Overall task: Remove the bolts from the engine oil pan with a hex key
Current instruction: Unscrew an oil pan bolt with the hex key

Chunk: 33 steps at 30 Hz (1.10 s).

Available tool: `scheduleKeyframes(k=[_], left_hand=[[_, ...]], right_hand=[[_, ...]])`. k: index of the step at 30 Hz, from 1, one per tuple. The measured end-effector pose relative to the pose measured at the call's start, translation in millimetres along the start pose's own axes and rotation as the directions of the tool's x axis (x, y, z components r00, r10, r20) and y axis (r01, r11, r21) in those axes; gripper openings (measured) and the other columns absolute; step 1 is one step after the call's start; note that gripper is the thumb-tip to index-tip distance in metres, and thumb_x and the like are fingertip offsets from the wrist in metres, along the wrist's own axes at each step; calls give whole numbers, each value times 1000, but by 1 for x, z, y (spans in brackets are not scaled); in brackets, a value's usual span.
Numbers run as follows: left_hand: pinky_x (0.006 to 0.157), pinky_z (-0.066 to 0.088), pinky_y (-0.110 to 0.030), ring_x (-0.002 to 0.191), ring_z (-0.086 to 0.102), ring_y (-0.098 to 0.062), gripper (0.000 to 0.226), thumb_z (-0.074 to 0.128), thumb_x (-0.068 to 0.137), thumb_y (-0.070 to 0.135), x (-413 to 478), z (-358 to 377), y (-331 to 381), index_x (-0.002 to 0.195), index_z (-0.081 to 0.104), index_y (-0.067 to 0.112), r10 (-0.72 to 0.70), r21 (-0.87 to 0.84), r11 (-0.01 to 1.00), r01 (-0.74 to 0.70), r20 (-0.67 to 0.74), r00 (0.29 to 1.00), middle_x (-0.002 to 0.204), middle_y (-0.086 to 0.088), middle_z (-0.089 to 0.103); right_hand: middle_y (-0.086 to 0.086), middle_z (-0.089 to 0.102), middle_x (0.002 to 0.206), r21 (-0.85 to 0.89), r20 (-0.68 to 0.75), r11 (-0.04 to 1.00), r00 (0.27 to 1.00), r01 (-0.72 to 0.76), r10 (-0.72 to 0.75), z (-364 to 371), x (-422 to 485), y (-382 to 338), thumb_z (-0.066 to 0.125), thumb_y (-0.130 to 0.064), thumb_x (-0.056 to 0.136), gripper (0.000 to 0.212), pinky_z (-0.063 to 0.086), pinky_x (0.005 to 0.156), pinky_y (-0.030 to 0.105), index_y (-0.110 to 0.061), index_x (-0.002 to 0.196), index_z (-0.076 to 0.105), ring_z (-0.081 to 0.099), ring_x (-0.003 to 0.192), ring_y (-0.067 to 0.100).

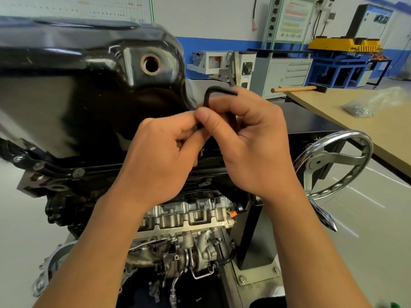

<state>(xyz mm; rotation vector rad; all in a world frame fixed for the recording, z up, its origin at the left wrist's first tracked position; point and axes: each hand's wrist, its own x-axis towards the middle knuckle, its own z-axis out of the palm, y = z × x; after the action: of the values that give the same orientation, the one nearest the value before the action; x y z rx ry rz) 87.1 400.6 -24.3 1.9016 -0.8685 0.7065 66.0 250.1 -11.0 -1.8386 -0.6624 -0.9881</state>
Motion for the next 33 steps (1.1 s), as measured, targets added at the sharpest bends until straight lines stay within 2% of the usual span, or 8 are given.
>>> scheduleKeyframes(k=[4,7,11,18,24,27,29,33], left_hand=[[43,42,-31,44,52,-23,29,58,98,27,0,0,2,71,63,31,37,23,999,-35,-62,997,49,1,54],[42,41,-31,43,50,-21,25,66,93,25,1,6,-2,72,71,13,29,26,999,-25,-171,985,49,-2,55],[45,33,-12,43,44,-15,35,76,88,25,1,11,-6,61,59,10,14,28,1000,-7,-252,968,48,2,50],[47,45,-26,51,59,-19,20,54,101,25,-1,5,-3,88,62,37,52,-12,999,-52,-1,999,57,4,58],[44,44,-37,47,56,-21,25,63,95,27,-1,12,-4,78,71,10,63,23,998,-59,-194,979,56,-3,61],[44,38,-21,47,50,-19,30,70,92,29,-1,15,-5,71,65,7,31,49,999,-20,-234,972,53,-1,56],[44,36,-17,45,49,-18,24,69,91,29,0,13,-4,71,62,18,18,32,999,-12,-209,978,52,1,54],[46,49,-37,51,62,-20,20,56,99,23,-1,7,-4,83,67,20,56,-64,996,-58,-45,997,59,1,63]], right_hand=[[6,58,76,-44,65,999,998,7,-4,-2,-1,-1,65,-8,96,9,37,68,13,-7,93,73,50,72,6],[5,58,71,-10,-12,1000,1000,-2,2,2,-1,-2,74,-13,89,10,39,65,16,-8,97,77,49,67,5],[-8,58,67,22,-106,1000,994,15,-13,1,0,-1,81,-12,82,8,40,63,16,-11,88,77,51,63,3],[5,59,77,-88,-10,996,999,35,-36,-4,1,-1,67,-7,94,7,37,69,14,-6,88,70,50,71,6],[2,58,72,-38,-31,999,999,14,-15,1,-2,-5,75,-11,89,6,37,65,15,-6,92,76,49,67,5],[5,65,69,1,-126,1000,992,12,-12,3,-3,-6,81,-13,83,6,42,62,20,-8,83,77,54,63,9],[4,66,70,-20,-112,1000,993,24,-26,3,-3,-6,78,-12,85,4,42,63,20,-8,84,77,56,64,9],[6,62,74,-69,10,997,1000,27,-26,-1,-2,-6,66,-10,95,11,44,67,25,-5,94,77,56,72,16]])
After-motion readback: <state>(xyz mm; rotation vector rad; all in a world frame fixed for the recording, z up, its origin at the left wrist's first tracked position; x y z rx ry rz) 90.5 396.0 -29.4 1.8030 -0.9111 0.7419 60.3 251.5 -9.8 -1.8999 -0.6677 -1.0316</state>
